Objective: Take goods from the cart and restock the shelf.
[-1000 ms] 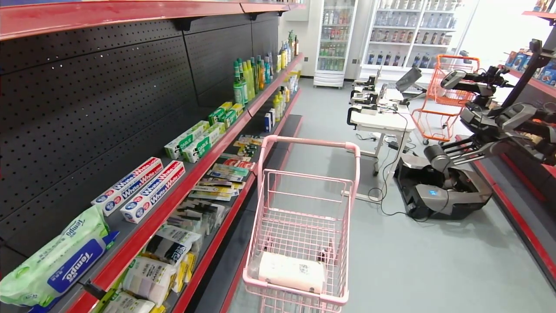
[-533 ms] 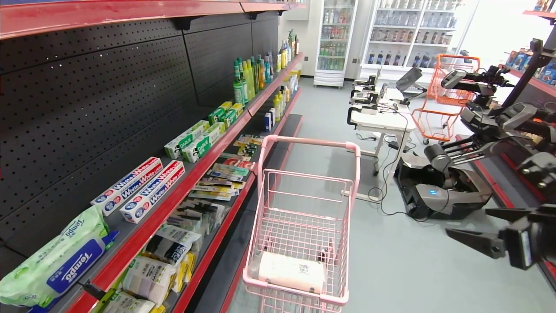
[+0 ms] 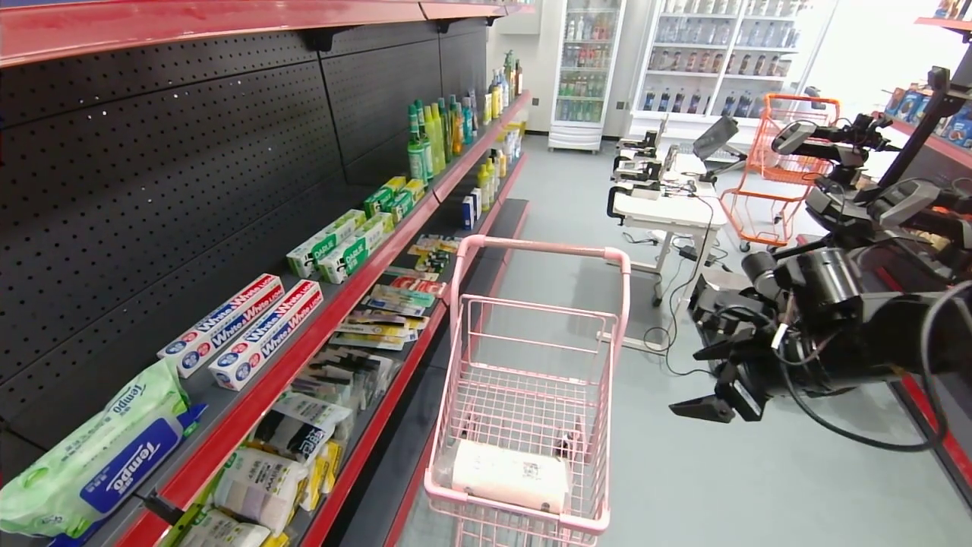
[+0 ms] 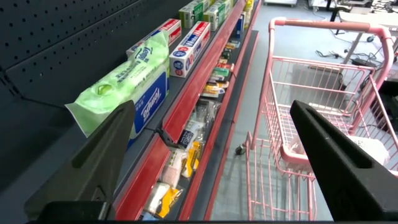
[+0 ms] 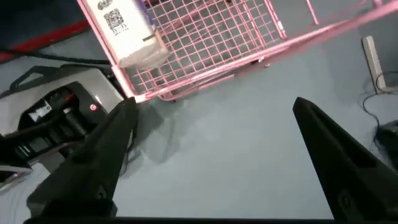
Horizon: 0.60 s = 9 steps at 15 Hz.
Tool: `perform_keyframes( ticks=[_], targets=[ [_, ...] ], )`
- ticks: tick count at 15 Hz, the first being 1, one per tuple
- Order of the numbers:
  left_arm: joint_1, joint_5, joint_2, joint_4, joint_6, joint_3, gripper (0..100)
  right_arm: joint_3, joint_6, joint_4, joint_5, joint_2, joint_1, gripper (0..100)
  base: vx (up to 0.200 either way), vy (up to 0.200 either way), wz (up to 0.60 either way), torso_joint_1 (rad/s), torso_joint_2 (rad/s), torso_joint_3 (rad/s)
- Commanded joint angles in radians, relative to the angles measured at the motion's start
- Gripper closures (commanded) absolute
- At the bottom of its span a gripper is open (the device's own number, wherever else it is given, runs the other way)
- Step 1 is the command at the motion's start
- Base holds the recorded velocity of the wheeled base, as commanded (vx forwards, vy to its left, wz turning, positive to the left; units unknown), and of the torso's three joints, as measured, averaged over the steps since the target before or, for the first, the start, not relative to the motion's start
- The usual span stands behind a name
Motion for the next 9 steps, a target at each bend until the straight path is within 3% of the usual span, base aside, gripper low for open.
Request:
perform_keyframes(
  ticks=[1,4,9],
  targets=[
    [0.0,0.001,0.001,0.0,0.0,0.0,0,-0.104,-0.045,0.0,0.002,0.18,0.049,0,0.0,0.0,0.0,0.0,0.0,0.0],
    [0.0,0.001,0.001,0.0,0.0,0.0,0,-0.167,-0.039,-0.001,-0.065,0.249,0.126,0,0.0,0.0,0.0,0.0,0.0,0.0],
    [0.0,0.001,0.001,0.0,0.0,0.0,0,-0.194,-0.039,-0.001,-0.07,0.263,0.163,0,0.0,0.0,0.0,0.0,0.0,0.0]
  ],
)
